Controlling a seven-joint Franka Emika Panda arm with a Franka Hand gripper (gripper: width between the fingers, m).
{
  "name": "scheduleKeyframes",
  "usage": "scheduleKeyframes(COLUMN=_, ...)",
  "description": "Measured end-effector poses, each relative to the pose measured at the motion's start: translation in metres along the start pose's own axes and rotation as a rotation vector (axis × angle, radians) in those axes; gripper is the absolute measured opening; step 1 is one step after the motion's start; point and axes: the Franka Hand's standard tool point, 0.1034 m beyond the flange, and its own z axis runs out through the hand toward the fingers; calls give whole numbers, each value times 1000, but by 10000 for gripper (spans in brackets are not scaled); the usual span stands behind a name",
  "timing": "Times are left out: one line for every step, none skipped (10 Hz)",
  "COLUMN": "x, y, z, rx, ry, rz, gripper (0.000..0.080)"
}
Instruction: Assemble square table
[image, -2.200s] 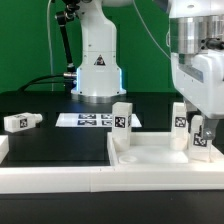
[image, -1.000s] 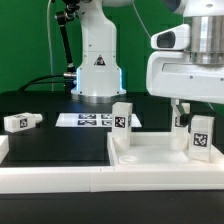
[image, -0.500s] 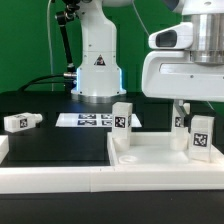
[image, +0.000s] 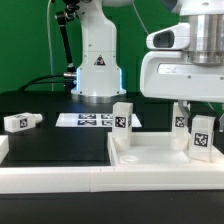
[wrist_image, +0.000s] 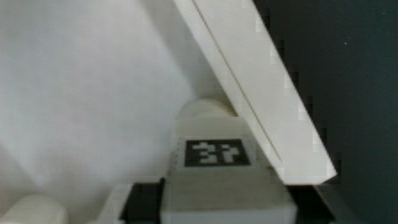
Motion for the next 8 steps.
scheduleKeyframes(x=0, y=0, z=0, rx=2, ry=-1, rz=41, gripper=290)
scheduleKeyframes(x=-1, y=1, z=0, rx=12, ry=-11, rz=182, gripper=290)
scheduleKeyframes(x=-1, y=1, z=0, rx=20, ry=-17, rz=309, gripper=290)
scheduleKeyframes(x=0, y=1, z=1, rx=30, ry=-18, rz=415, gripper=290)
scheduleKeyframes(x=0, y=1, z=1, rx=40, ry=-19, rz=509, gripper=290)
scheduleKeyframes(x=1, y=0, z=1, rx=41, ry=-22, rz=570, gripper=290)
scheduleKeyframes(x=1, y=0, z=1, rx=39, ry=-24, rz=621, gripper=290)
scheduleKeyframes(x=1, y=0, z=1, rx=40, ry=-25, rz=665, gripper=290)
